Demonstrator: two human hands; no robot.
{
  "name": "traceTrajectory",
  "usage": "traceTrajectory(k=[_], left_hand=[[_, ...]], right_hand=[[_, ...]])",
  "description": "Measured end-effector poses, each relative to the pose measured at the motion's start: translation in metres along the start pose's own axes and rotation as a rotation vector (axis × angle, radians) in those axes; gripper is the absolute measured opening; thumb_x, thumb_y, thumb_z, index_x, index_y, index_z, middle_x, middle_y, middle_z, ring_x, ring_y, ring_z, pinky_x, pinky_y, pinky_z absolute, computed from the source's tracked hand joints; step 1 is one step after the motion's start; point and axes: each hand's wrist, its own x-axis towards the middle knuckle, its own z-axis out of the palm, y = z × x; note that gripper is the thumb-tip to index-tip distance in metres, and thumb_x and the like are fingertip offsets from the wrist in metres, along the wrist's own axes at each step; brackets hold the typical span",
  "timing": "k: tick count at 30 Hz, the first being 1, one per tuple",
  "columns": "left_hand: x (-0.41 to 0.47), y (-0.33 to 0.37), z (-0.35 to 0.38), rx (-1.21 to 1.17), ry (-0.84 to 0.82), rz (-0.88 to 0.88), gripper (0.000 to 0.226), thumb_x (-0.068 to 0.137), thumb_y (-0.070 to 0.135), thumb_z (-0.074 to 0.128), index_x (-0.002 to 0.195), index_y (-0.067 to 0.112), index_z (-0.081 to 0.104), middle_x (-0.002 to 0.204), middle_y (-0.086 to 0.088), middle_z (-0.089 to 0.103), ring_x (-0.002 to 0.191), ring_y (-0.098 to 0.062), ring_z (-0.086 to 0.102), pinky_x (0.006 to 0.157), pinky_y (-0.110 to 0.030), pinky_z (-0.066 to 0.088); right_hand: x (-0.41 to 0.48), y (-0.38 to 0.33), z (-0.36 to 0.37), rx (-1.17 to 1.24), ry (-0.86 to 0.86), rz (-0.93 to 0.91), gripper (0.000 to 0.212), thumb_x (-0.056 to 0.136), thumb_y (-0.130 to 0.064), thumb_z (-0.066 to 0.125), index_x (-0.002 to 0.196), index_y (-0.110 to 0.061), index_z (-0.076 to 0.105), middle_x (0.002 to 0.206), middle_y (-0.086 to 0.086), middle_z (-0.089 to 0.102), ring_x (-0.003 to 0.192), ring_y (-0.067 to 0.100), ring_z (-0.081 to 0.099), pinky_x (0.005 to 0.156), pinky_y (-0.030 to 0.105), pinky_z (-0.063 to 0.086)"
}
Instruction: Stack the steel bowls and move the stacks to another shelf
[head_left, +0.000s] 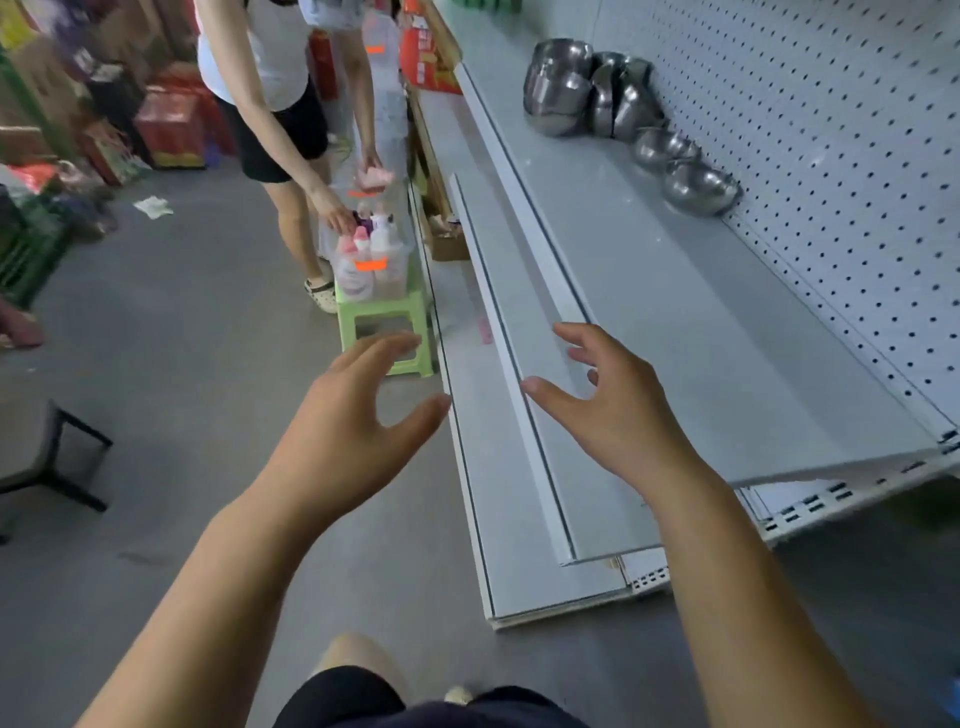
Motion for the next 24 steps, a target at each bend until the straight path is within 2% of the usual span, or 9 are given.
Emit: traceTrajectory(k=[3, 7, 9, 11, 15, 21, 24], left_hand=[[0.053, -0.015, 0.003, -0.004, -0.017, 0.042, 0.056, 0.089, 0.043, 0.071, 0.139, 0.023, 0.057, 0.131, 0.016, 0.055, 0.11, 0.008, 0.044, 0.084, 0.009, 0.023], [0.131, -0.033, 0.005, -0.03, -0.031, 0.124, 0.056, 0.089, 0.042, 0.07, 0.139, 0.02, 0.057, 0.138, 0.009, 0.059, 0.127, -0.006, 0.05, 0.087, 0.008, 0.021], [0.17, -0.041, 0.005, -0.038, -0.068, 0.186, 0.055, 0.09, 0.042, 0.07, 0.139, 0.02, 0.057, 0.139, 0.008, 0.058, 0.127, -0.003, 0.048, 0.088, 0.008, 0.02], [0.209, -0.05, 0.003, -0.048, -0.116, 0.252, 0.056, 0.091, 0.044, 0.069, 0.141, 0.023, 0.055, 0.141, 0.009, 0.056, 0.127, 0.003, 0.044, 0.09, 0.008, 0.019], [0.282, -0.067, -0.006, -0.04, -0.221, 0.343, 0.061, 0.09, 0.052, 0.065, 0.145, 0.029, 0.05, 0.148, 0.011, 0.051, 0.136, -0.006, 0.045, 0.102, -0.015, 0.029], [0.368, -0.092, -0.004, -0.063, -0.315, 0.389, 0.065, 0.092, 0.051, 0.066, 0.148, 0.027, 0.046, 0.151, 0.003, 0.049, 0.138, -0.017, 0.046, 0.105, -0.028, 0.036], [0.402, -0.098, 0.009, -0.069, -0.351, 0.38, 0.07, 0.091, 0.056, 0.064, 0.151, 0.027, 0.042, 0.155, 0.001, 0.045, 0.141, -0.02, 0.044, 0.109, -0.039, 0.038]], right_hand=[[0.034, 0.007, 0.002, -0.029, 0.033, 0.045, 0.063, 0.092, -0.043, 0.075, 0.148, -0.032, 0.049, 0.149, -0.006, 0.053, 0.138, 0.012, 0.049, 0.105, 0.024, 0.038], [0.081, 0.007, 0.008, -0.03, 0.127, 0.101, 0.062, 0.091, -0.04, 0.077, 0.147, -0.029, 0.051, 0.146, -0.005, 0.055, 0.134, 0.01, 0.051, 0.107, 0.023, 0.039], [0.106, 0.003, 0.013, -0.022, 0.186, 0.136, 0.061, 0.091, -0.038, 0.078, 0.145, -0.026, 0.053, 0.139, -0.006, 0.056, 0.125, 0.007, 0.052, 0.101, 0.019, 0.038], [0.131, -0.004, 0.018, -0.025, 0.247, 0.182, 0.061, 0.091, -0.037, 0.077, 0.145, -0.026, 0.053, 0.138, -0.004, 0.056, 0.124, 0.009, 0.052, 0.098, 0.019, 0.036], [0.18, -0.022, 0.034, 0.002, 0.372, 0.262, 0.059, 0.091, -0.037, 0.077, 0.144, -0.024, 0.053, 0.145, 0.0, 0.056, 0.132, 0.015, 0.052, 0.102, 0.022, 0.039], [0.226, -0.037, 0.061, 0.055, 0.512, 0.39, 0.054, 0.091, -0.034, 0.077, 0.14, -0.022, 0.057, 0.138, 0.0, 0.059, 0.128, 0.014, 0.055, 0.107, 0.03, 0.045], [0.245, -0.035, 0.065, 0.101, 0.59, 0.455, 0.048, 0.091, -0.034, 0.078, 0.135, -0.025, 0.06, 0.135, -0.007, 0.06, 0.124, 0.01, 0.056, 0.106, 0.03, 0.049]])
